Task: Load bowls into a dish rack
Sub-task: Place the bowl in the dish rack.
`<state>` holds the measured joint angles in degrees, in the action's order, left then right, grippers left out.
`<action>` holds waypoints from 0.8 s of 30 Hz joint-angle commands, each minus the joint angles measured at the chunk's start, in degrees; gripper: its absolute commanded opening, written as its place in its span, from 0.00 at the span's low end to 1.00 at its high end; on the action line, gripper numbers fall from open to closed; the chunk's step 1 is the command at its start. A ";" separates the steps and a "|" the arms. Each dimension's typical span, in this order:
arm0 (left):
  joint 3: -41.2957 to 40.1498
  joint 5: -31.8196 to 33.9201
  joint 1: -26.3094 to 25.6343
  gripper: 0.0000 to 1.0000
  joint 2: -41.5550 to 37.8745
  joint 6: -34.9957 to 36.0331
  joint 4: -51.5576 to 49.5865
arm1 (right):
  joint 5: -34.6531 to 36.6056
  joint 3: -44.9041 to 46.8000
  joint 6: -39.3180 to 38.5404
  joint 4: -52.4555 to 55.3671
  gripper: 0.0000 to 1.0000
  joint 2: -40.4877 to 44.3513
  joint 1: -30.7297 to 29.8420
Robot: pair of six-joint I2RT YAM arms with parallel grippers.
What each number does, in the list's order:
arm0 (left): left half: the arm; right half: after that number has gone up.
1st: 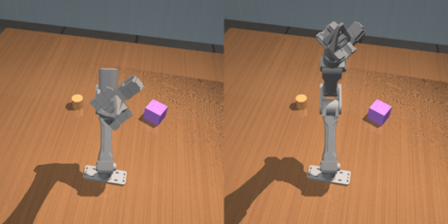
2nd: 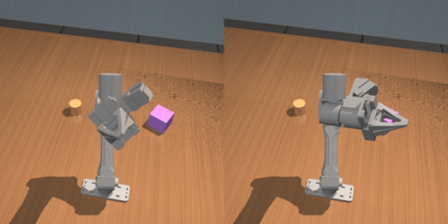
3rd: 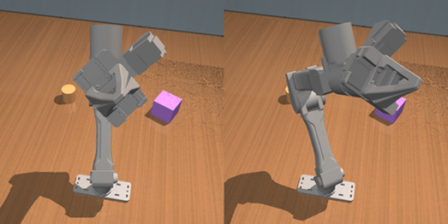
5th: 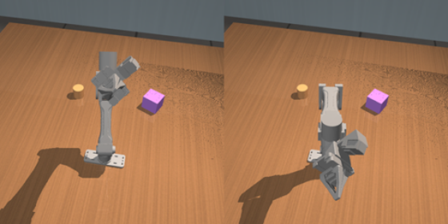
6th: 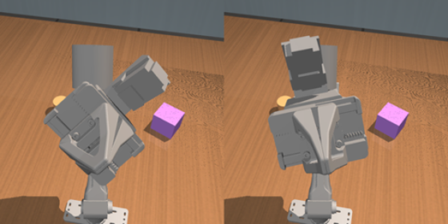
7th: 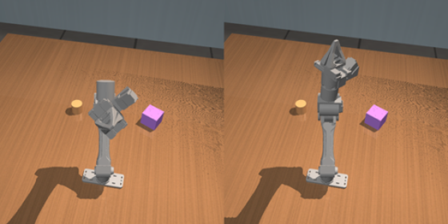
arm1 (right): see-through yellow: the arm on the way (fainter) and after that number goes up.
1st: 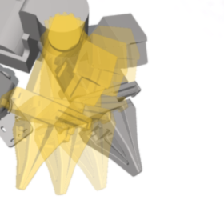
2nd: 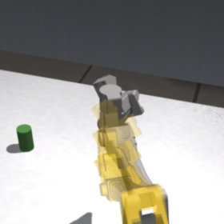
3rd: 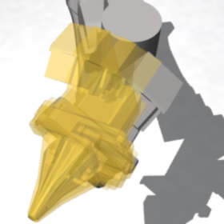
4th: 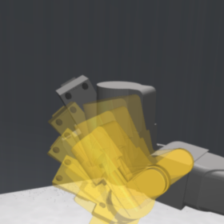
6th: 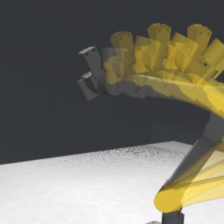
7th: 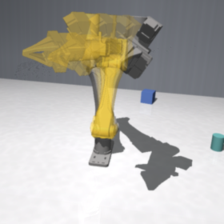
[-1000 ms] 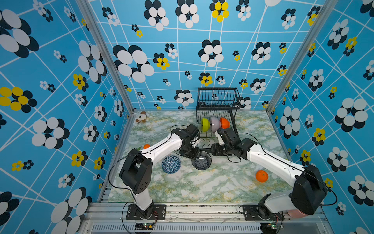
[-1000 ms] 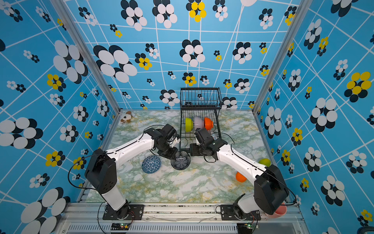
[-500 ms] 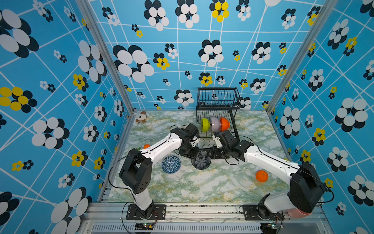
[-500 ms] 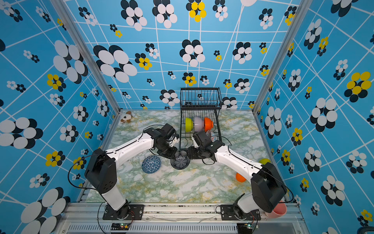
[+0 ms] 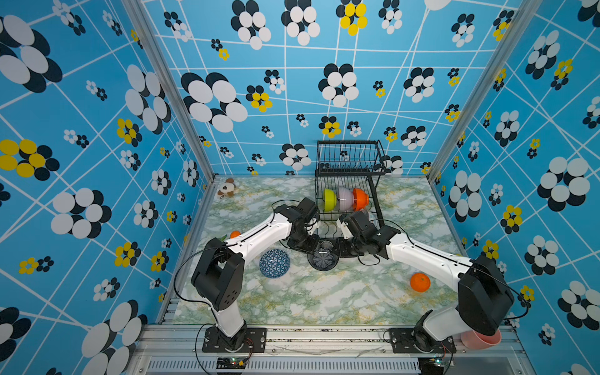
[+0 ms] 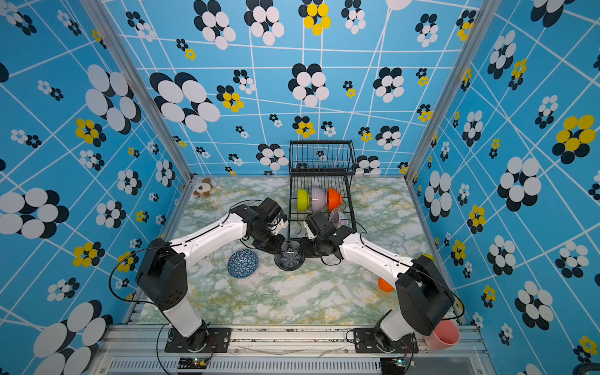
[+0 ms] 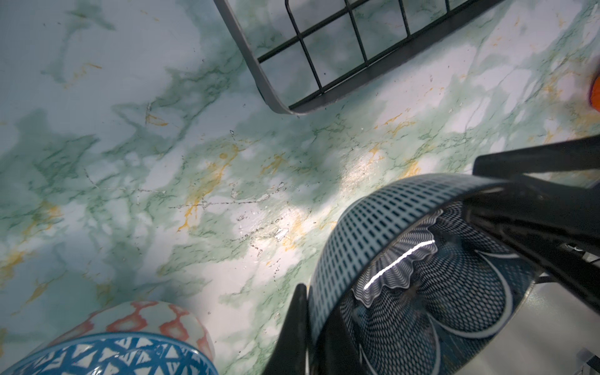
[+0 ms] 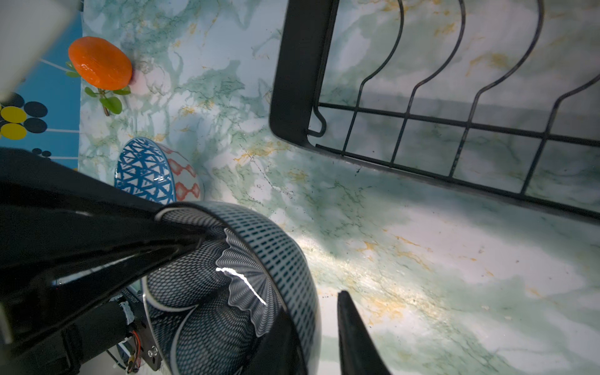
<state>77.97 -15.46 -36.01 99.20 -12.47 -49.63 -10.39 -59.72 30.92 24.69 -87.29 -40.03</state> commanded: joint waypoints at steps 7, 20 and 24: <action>0.53 -1.32 0.77 0.00 -2.16 -0.31 0.19 | 0.77 -0.53 0.33 1.48 0.00 -1.48 -0.22; 0.42 -1.41 0.86 0.14 -2.33 -0.10 0.32 | 1.78 -0.67 0.20 1.14 0.00 -1.23 -0.40; 0.26 -2.19 0.88 0.33 -2.42 0.12 0.50 | 2.12 -0.57 0.39 1.13 0.00 -0.78 -0.48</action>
<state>77.97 -16.25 -35.57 98.76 -12.29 -48.69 -9.13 -59.77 30.70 25.58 -88.25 -40.53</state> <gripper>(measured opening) 0.310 0.090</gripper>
